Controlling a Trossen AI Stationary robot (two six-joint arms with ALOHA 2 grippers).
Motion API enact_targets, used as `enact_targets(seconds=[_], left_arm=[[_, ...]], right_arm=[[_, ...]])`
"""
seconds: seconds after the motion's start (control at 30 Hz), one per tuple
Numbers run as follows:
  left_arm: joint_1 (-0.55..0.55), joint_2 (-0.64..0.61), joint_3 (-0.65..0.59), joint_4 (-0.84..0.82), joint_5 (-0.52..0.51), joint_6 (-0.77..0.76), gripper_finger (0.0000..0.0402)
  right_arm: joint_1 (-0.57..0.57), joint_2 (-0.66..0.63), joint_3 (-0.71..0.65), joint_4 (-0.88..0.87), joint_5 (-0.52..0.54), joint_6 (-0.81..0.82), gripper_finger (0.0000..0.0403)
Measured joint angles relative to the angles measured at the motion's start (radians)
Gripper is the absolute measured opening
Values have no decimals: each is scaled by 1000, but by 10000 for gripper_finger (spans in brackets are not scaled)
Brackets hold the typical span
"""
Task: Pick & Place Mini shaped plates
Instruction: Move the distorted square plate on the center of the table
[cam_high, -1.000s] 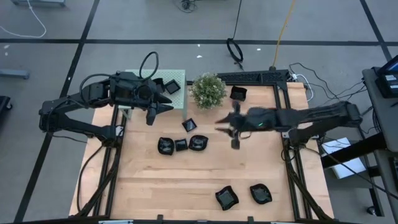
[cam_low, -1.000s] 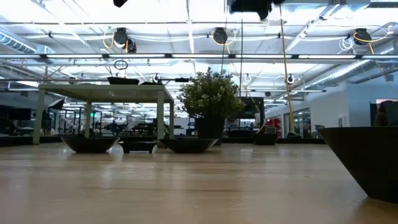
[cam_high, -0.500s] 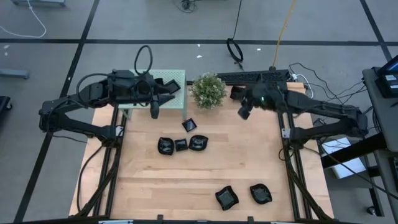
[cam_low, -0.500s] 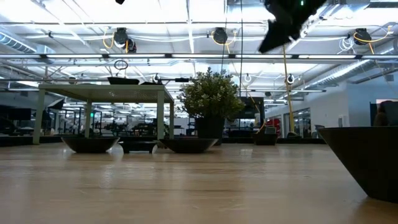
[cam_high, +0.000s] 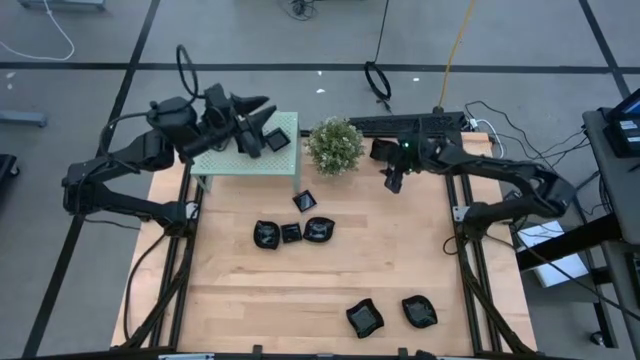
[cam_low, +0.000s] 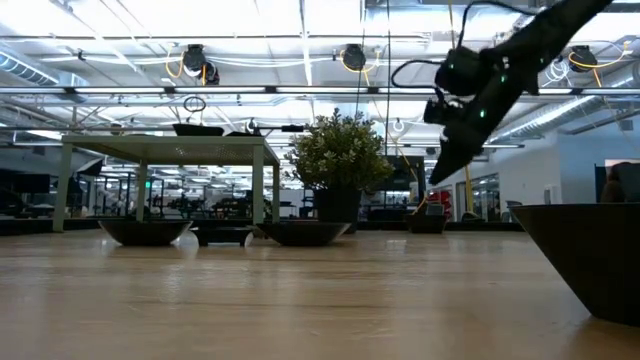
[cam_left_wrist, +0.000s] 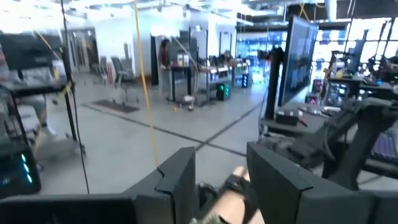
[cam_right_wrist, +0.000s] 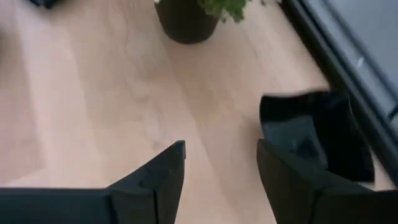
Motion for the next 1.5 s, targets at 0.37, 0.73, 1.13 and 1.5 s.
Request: enact_targets(seconds=[0.37,0.73,1.13,1.5], left_arm=[[60,18,0,72,-3,39,147],[96,83,0,151,-4,-6,147],[99,113,0,138,-4,-5,147],[99,113,0,41,-4,-5,147]], right_arm=[[-47,200,-65,193,136,-297,182],[-121,244,-64,278,139,-315,175],[-88,245,-64,246,162,-312,18],[174,28,-64,-21,346,-127,1]])
